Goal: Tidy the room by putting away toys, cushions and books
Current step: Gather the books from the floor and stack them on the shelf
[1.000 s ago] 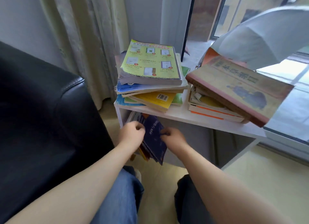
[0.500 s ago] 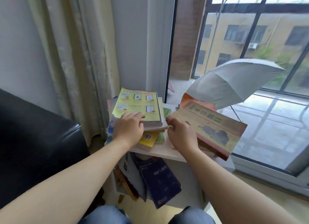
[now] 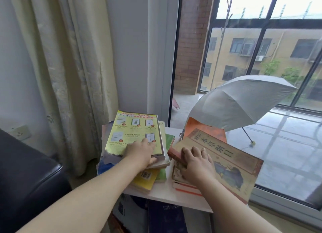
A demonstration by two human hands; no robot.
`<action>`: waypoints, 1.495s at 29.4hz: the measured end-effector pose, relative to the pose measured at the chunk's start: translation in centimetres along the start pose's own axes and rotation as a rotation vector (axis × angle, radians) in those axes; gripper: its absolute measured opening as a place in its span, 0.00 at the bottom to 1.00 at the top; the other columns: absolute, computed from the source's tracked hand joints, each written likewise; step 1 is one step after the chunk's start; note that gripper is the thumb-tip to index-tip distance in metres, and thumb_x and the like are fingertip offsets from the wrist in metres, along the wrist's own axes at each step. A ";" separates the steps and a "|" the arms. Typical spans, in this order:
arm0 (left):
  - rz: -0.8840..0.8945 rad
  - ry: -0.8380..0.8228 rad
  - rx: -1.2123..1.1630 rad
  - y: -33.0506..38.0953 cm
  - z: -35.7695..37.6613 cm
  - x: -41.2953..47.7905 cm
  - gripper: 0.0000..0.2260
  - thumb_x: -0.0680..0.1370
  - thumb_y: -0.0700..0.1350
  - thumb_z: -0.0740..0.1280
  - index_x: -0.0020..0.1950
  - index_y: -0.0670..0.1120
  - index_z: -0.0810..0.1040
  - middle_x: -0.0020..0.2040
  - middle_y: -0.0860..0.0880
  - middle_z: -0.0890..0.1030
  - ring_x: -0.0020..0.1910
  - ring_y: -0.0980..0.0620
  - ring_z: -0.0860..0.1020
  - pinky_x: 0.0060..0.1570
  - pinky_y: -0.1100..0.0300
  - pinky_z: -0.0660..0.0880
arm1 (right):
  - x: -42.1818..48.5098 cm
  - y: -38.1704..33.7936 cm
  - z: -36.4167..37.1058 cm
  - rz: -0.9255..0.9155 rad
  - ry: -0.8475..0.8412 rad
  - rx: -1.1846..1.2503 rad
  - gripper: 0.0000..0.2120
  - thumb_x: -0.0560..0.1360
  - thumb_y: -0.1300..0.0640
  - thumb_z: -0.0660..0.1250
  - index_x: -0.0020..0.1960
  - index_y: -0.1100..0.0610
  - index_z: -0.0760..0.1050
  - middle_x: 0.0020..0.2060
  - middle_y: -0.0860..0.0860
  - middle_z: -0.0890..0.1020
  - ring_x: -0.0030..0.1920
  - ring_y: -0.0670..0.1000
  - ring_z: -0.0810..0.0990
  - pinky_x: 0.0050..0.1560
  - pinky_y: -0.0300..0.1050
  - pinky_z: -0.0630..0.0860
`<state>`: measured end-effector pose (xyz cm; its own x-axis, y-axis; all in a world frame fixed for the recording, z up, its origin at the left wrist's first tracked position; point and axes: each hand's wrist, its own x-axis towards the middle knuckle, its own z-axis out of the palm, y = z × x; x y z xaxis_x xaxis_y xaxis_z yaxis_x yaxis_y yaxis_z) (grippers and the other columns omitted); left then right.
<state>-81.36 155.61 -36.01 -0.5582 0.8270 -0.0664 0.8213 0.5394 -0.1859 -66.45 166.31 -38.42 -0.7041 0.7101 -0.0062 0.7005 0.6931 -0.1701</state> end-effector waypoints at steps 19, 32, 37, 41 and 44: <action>-0.027 0.201 0.090 2.0 0.9 1.7 0.22 0.82 0.41 0.48 0.76 0.47 0.47 0.53 0.39 0.75 0.47 0.45 0.77 0.38 0.56 0.70 | 1.7 0.5 -0.4 -0.050 0.026 0.022 0.30 0.75 0.44 0.61 0.73 0.44 0.53 0.72 0.52 0.58 0.75 0.59 0.50 0.76 0.52 0.49; -0.114 0.316 -0.482 -1.0 -1.1 -0.7 0.06 0.79 0.48 0.56 0.54 0.49 0.62 0.52 0.47 0.74 0.41 0.45 0.72 0.38 0.57 0.67 | 0.3 1.8 -0.5 -0.086 -0.050 -0.001 0.34 0.76 0.44 0.60 0.76 0.45 0.47 0.77 0.50 0.48 0.77 0.58 0.43 0.76 0.53 0.43; -0.345 0.534 -0.784 -2.9 -2.8 -1.1 0.05 0.80 0.45 0.61 0.48 0.47 0.64 0.48 0.43 0.78 0.41 0.42 0.73 0.37 0.57 0.64 | -0.7 1.2 -0.1 -0.046 -0.045 0.024 0.32 0.78 0.41 0.56 0.76 0.45 0.46 0.78 0.51 0.48 0.77 0.57 0.44 0.76 0.56 0.42; -0.498 0.707 -1.268 -4.5 -6.4 -1.7 0.06 0.77 0.39 0.64 0.49 0.46 0.68 0.44 0.47 0.74 0.37 0.50 0.75 0.32 0.59 0.69 | -1.4 1.4 -0.4 -0.033 -0.051 0.052 0.31 0.78 0.46 0.58 0.76 0.45 0.47 0.78 0.51 0.48 0.77 0.56 0.45 0.76 0.54 0.44; -0.493 0.868 -1.806 -5.4 -8.8 -2.7 0.12 0.76 0.35 0.65 0.43 0.51 0.67 0.43 0.48 0.75 0.35 0.52 0.77 0.34 0.56 0.78 | -2.0 1.6 -0.9 -0.025 -0.031 0.069 0.31 0.78 0.54 0.60 0.76 0.45 0.50 0.77 0.50 0.51 0.77 0.56 0.47 0.76 0.53 0.47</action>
<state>-83.20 151.84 -26.21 -0.9767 0.1455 0.1576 0.1191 -0.2433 0.9626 -63.86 166.12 -37.76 -0.7255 0.6875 -0.0318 0.6736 0.6999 -0.2377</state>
